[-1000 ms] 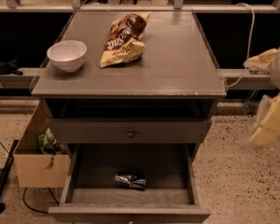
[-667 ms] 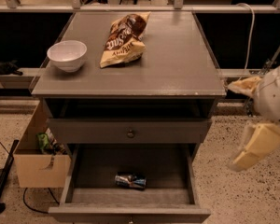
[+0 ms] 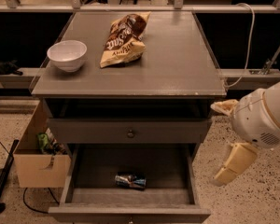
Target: Pick redbull can from middle drawer and place on counter
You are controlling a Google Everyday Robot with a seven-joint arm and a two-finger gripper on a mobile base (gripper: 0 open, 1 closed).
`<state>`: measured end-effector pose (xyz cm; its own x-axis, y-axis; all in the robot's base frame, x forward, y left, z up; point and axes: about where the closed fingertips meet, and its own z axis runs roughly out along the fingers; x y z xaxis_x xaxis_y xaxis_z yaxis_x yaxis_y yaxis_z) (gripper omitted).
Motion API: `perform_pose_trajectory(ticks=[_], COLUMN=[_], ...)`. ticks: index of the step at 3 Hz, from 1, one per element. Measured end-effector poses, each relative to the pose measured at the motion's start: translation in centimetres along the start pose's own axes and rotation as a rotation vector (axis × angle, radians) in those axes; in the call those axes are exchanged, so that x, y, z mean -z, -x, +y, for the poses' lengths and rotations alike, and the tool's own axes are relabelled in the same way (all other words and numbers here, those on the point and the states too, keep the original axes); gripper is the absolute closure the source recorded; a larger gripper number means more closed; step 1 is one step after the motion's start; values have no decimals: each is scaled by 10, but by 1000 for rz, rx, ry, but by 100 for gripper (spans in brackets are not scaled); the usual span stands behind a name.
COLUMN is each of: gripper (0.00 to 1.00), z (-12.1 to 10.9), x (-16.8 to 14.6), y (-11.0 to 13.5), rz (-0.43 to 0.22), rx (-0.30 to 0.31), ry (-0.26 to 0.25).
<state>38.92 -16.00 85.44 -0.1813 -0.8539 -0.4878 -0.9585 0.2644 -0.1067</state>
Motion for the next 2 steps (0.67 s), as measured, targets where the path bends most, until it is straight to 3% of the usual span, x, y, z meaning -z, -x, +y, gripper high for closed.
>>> perform_pose_trajectory(ticks=[1,2], gripper=[0,0], z=[2,10], x=[-6,-38], y=[-1,-5], rz=[-28,-87], rx=[-10,-45], ry=[10,58])
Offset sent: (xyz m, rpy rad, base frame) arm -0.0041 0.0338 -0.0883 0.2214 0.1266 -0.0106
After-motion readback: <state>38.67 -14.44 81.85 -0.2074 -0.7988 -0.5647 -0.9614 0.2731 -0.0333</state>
